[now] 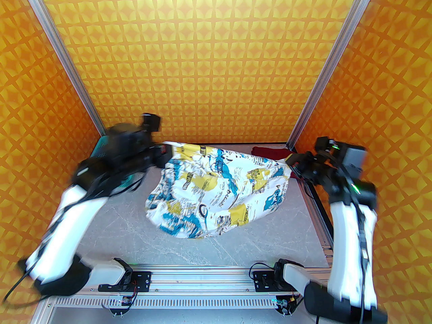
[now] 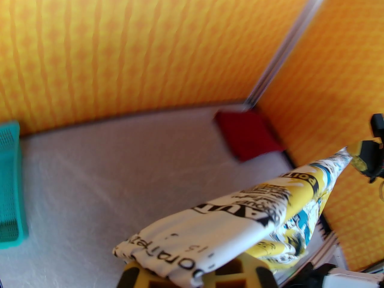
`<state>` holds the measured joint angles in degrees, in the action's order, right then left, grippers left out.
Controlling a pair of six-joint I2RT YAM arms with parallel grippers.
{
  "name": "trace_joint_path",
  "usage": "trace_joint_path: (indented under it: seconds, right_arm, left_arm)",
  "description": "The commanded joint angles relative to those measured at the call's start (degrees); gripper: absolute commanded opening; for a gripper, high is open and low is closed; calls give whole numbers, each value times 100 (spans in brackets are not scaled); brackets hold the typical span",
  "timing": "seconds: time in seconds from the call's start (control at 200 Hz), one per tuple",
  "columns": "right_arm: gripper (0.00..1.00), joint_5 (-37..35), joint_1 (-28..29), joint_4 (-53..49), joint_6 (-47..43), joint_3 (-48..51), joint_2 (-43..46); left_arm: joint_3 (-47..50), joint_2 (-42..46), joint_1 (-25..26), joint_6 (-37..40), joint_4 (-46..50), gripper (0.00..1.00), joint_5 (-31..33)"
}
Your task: Fold and stack the mixed laundry pile
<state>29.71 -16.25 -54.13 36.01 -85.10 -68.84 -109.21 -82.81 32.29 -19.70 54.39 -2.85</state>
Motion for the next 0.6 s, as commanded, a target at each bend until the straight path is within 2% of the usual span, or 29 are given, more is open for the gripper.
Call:
trace_joint_path:
  seconds: [0.0, 0.095, 0.295, 0.36, 0.495, 0.595]
  right_arm:
    - [0, -132, -36, 601, 111, 7, 105]
    - [0, -115, -36, 724, 143, 56, 208]
    - [0, -230, -36, 312, 48, 94, 958]
    - [0, -244, -36, 104, 23, 89, 1278]
    - [0, -216, -36, -557, -80, -169, 1834]
    - [0, -225, -8, -940, -109, -576, 1848]
  left_arm:
    - [93, 509, -13, 31, -789, 0, -386]
    - [463, 903, 72, 252, -1060, 0, -614]
    - [1198, 2163, 506, 546, -871, 0, -612]
    - [1384, 2596, 825, 555, -807, 0, -612]
    - [1317, 3100, 1148, 459, -478, 0, -649]
    - [1001, 3015, 1192, 379, -289, 0, -661]
